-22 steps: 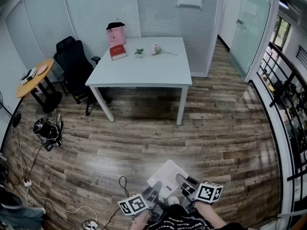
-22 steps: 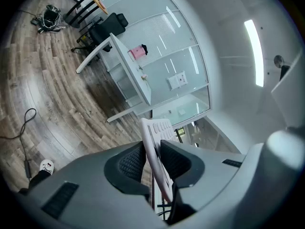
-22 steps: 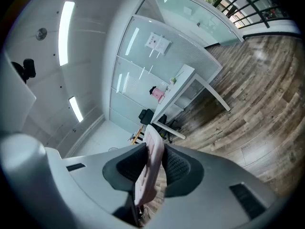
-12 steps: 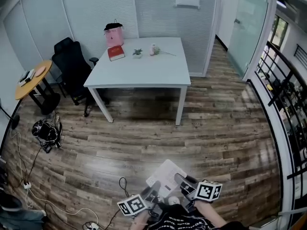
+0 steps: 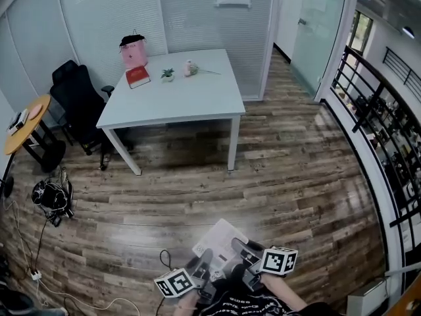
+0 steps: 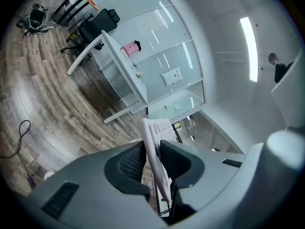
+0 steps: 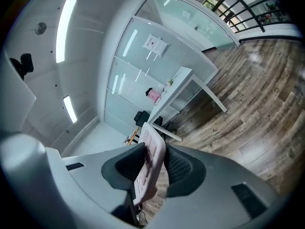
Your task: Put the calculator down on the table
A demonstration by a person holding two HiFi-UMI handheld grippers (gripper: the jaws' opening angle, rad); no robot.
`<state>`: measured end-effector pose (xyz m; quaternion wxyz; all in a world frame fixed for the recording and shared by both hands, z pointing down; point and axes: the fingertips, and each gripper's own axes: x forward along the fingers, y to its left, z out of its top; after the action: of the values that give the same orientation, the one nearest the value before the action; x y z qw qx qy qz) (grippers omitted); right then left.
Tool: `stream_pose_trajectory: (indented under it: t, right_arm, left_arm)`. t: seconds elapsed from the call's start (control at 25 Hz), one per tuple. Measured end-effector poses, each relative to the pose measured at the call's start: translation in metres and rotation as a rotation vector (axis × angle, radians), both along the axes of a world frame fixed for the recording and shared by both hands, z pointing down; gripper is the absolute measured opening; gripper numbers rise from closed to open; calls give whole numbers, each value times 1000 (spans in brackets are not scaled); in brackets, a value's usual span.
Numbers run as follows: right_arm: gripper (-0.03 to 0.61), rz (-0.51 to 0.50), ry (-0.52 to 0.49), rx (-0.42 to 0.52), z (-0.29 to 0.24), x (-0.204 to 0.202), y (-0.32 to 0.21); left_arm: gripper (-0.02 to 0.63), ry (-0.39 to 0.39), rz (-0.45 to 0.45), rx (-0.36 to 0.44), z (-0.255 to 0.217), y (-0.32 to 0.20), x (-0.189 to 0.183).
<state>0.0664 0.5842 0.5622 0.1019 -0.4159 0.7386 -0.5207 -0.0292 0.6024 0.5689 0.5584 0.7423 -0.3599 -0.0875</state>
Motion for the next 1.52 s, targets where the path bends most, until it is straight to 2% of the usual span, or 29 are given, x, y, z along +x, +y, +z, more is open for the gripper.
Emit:
stream_pose_trajectory:
  t: [0.2,0.44,0.76,1.16,1.52]
  right_arm:
    - [144,-1,61,-6,9,-1,-3]
    - [143,-31,2,-9,10,-5,-39]
    - [141,-115,-28,1,0,-3,-123]
    - [141,-217,1,17,-5,29,-227]
    - [141,-265,5,33,-1,72,-293]
  left_arm:
    - [103,-8,27,-6,6,-5,-4]
    - [98,-2,11,17,6,-39,-7]
    - [97,-25,-67,39,-5,-116,-4]
    - [97,-30,-132,32,-12,-214,31]
    - [98,-30,-173,26,-7,-276,77]
